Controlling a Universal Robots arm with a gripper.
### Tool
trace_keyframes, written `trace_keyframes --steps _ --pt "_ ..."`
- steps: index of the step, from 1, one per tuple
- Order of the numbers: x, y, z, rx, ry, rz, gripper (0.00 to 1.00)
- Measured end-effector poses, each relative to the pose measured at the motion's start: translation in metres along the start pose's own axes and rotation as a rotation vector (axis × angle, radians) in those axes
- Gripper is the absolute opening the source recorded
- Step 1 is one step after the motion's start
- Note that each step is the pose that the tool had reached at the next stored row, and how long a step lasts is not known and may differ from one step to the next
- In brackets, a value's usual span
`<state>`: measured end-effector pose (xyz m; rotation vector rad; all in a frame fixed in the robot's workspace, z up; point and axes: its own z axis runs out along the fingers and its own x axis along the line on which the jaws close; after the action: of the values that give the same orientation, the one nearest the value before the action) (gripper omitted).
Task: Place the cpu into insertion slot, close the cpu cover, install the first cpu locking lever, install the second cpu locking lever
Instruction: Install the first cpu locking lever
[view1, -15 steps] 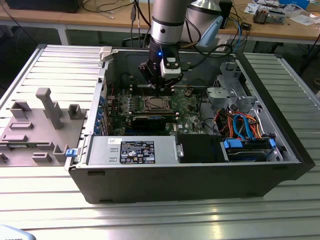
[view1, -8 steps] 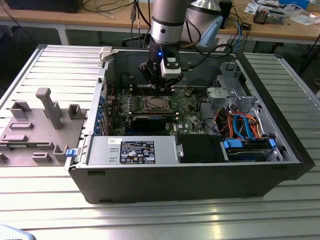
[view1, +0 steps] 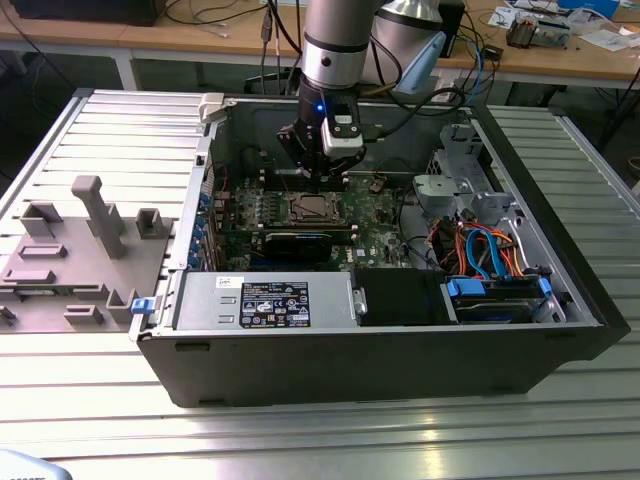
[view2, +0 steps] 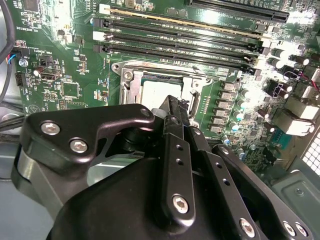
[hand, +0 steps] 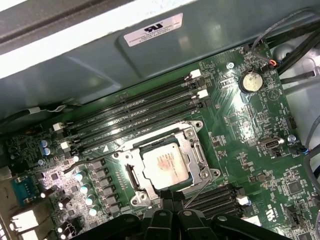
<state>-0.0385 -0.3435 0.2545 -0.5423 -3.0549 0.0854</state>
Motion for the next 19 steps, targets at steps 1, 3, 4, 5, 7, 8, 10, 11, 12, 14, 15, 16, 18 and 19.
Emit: trace_keyframes --steps 1,3,4,5,7,8,10,11,12,14,15,16,18,19 --pt "0.0000 0.0000 0.0000 0.0001 -0.0001 -0.001 0.11" --pt "0.0000 0.0000 0.0000 0.0001 -0.0002 -0.003 0.11" --pt "0.0000 0.0000 0.0000 0.0001 -0.0003 -0.004 0.11" --pt "0.0000 0.0000 0.0000 0.0002 -0.0003 -0.006 0.11" --pt "0.0000 0.0000 0.0000 0.0002 -0.0005 -0.008 0.11" --pt "0.0000 0.0000 0.0000 0.0001 -0.0005 -0.010 0.11" --pt "0.0000 0.0001 0.0001 -0.0012 -0.0003 -0.013 0.11" --pt "0.0000 0.0000 0.0000 -0.0067 0.0016 -0.015 0.11" --pt "0.0000 0.0000 0.0000 -0.0184 0.0059 -0.017 0.11" --pt "0.0000 0.0000 0.0000 -0.0421 0.0142 -0.019 0.11" --pt "0.0000 -0.0001 0.0000 -0.0546 0.0186 -0.021 0.11" --pt "-0.0001 -0.0002 0.0000 -0.0670 0.0230 -0.024 0.11" --pt "0.0000 -0.0002 0.0000 -0.0730 0.0249 -0.034 0.11" --pt "-0.0001 -0.0002 0.0000 -0.0728 0.0249 -0.039 0.11"
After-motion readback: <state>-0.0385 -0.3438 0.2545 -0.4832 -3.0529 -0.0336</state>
